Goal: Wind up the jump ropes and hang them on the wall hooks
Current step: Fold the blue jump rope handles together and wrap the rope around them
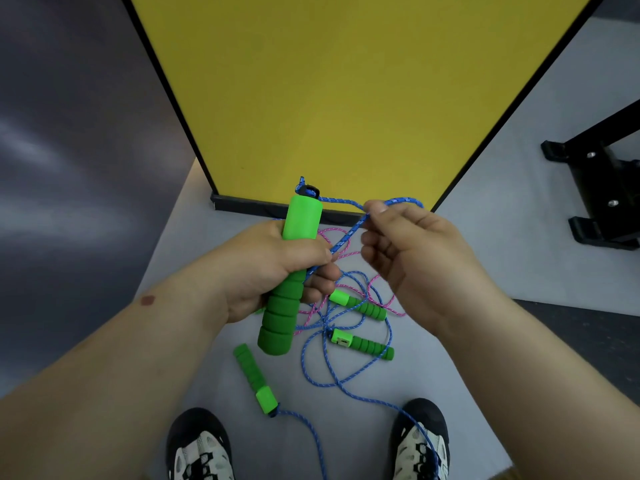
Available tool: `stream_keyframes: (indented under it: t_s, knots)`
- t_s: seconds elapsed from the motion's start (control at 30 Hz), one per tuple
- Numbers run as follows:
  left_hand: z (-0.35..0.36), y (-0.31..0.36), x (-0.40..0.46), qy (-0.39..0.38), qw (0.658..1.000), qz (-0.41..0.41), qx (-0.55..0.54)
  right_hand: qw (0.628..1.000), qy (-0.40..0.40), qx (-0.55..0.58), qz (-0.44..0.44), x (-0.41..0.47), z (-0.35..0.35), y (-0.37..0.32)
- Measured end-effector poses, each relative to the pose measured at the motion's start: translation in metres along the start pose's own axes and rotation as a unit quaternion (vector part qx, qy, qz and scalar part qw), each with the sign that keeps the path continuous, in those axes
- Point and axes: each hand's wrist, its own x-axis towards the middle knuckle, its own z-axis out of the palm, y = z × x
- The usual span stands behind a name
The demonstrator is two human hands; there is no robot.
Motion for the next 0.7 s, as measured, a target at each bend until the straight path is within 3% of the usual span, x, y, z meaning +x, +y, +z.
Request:
stream_keyframes:
  t_s: [0.17,0.33,0.7]
  knots:
    - [-0.001,0.001,0.000,-0.008,1.000,-0.001,0.008,0.997,-0.072,-0.039,0.010,-0.008,0.008,0.012]
    - [0.000,0.003,-0.001,-0.004,1.000,0.000,-0.002,0.998,-0.027,-0.049,-0.020,-0.002,0.004,0.010]
    - [-0.002,0.000,0.000,0.003,1.000,0.001,0.008,0.996,0.074,0.037,-0.042,0.004,-0.005,-0.003]
